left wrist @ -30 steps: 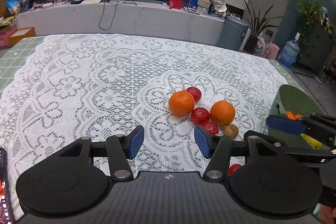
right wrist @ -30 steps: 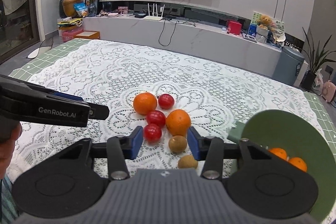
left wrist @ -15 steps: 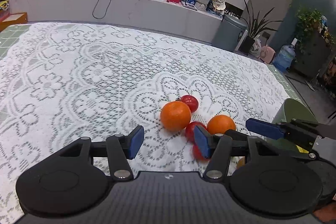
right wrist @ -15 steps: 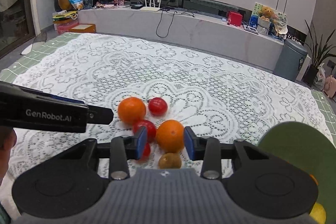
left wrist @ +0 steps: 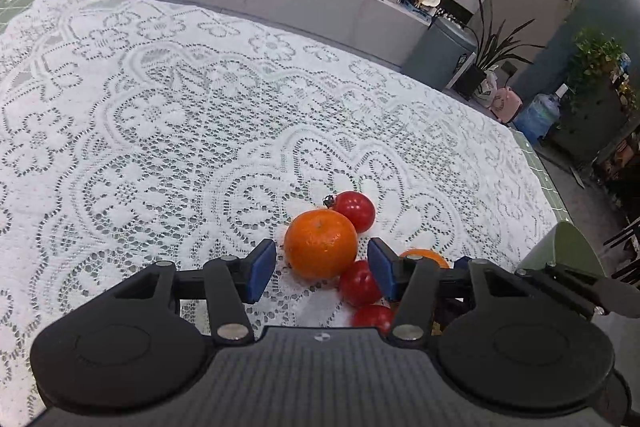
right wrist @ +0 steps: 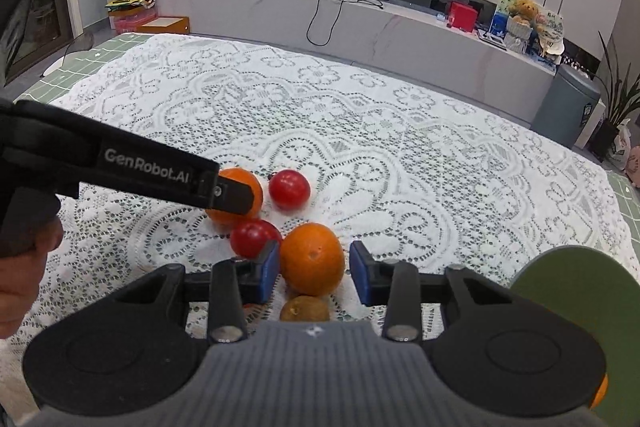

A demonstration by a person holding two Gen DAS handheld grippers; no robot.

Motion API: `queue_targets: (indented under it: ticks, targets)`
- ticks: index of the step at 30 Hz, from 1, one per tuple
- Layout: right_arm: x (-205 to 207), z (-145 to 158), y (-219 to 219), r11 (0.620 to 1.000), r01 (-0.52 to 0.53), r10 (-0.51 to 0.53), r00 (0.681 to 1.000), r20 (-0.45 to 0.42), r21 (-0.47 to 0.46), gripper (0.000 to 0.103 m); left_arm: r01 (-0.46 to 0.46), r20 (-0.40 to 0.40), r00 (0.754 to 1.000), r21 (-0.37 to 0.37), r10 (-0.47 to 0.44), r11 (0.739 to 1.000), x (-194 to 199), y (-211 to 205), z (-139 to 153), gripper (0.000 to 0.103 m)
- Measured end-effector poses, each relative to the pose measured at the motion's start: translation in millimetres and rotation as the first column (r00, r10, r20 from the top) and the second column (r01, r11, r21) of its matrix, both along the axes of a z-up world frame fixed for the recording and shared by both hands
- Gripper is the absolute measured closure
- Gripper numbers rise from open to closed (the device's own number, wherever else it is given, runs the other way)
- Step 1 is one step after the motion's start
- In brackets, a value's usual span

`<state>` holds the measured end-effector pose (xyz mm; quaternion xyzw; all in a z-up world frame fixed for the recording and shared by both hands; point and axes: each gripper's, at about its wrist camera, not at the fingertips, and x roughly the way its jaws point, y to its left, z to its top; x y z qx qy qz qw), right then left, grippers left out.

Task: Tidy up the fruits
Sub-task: 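Grasp an orange with the left tool while the right tool grasps another orange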

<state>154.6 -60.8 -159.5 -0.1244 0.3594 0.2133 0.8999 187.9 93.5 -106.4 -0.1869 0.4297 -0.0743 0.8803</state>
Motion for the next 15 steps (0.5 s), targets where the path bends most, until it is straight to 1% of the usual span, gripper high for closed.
queue_targets:
  ticks: [4,7,12,15]
  targets:
    - [4,-2,0,1.0,-0.009,0.009,1.0,-0.017,0.008,0.067,0.008,-0.008,1.0,-0.016,-0.008,1.0,6,0,-2,0.043]
    - [6,-3,1,1.0,-0.009,0.009,1.0,-0.021,0.012,0.067,0.009,-0.02,1.0,-0.015,-0.01,1.0,11,-2,-4,0.043]
    - [7,-3,1,1.0,-0.016,0.016,1.0,-0.025,0.012,0.067,0.015,-0.037,0.999,-0.017,-0.015,1.0,15,-3,-8,0.051]
    - [8,-5,3,1.0,-0.021,0.021,0.999,-0.032,0.012,0.067,0.007,-0.044,0.999,-0.03,-0.009,1.0,15,-1,-10,0.053]
